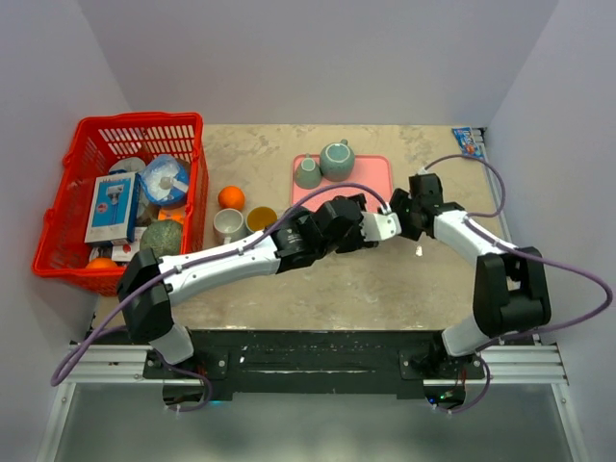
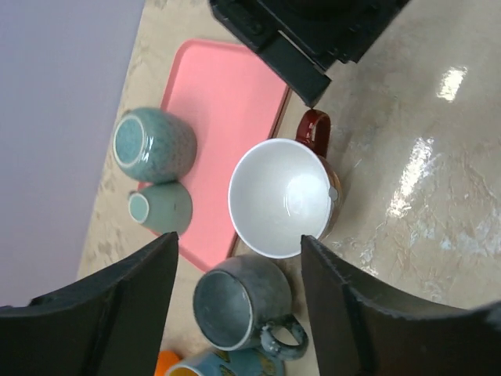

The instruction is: Turn the mug right side up

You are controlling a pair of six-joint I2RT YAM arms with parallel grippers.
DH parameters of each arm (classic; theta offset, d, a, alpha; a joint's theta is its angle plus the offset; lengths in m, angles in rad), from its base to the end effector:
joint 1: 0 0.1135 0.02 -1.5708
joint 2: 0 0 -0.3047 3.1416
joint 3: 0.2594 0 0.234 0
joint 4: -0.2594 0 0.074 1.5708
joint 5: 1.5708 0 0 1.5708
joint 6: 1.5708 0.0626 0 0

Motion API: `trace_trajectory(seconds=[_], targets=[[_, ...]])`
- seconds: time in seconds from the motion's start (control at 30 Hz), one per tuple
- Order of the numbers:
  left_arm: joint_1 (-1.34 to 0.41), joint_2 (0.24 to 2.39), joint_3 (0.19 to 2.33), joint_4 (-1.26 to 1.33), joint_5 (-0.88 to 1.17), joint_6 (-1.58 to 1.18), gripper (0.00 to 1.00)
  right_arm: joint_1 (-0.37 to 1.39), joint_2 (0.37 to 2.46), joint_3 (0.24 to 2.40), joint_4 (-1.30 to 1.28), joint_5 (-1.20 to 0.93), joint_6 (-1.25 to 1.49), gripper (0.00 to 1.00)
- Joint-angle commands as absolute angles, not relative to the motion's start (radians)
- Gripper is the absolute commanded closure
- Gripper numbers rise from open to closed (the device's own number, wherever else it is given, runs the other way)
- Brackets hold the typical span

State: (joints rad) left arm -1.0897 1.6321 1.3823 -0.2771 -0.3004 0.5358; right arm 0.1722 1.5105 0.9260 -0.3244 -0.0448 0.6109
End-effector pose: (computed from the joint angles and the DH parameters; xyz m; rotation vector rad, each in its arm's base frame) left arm 0.1961 -0.3357 0.3526 1.3754 1.5495 -0.0241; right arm 0.3023 0.0554 0.2352 0.5293 2.4635 0.3825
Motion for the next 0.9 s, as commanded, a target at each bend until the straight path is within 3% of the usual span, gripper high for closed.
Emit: trace_trajectory(seconds=[0.0, 0.03, 0.13, 0.4, 0.6, 0.87], targets=[[-1.054, 1.602, 1.413, -0.224, -0.416, 0.238, 0.28, 0.205, 1.59, 1.012, -0.25, -0.046, 0.56, 0.39], [-1.043, 1.597, 1.413, -0.218, -0.414, 0.21, 0.2, 0.216, 1.603, 1.023, -0.255, -0.046, 0.552, 0.42], [-0.987, 1.58, 1.417, -0.206, -0.388, 0.103, 0.12, 0.241, 1.641, 1.051, -0.274, -0.058, 0.538, 0.53], [-0.839, 1.586, 1.46, -0.181, -0.454, -0.092, 0.01, 0.316, 1.551, 0.951, -0.287, -0.077, 0.574, 0.59], [-0.733, 1.664, 1.575, -0.313, -0.428, -0.265, 0.01, 0.374, 1.413, 0.862, -0.304, -0.123, 0.649, 0.55], [-0.7, 1.775, 1.655, -0.322, -0.436, -0.184, 0.01, 0.396, 1.384, 0.851, -0.339, -0.091, 0.667, 0.45]])
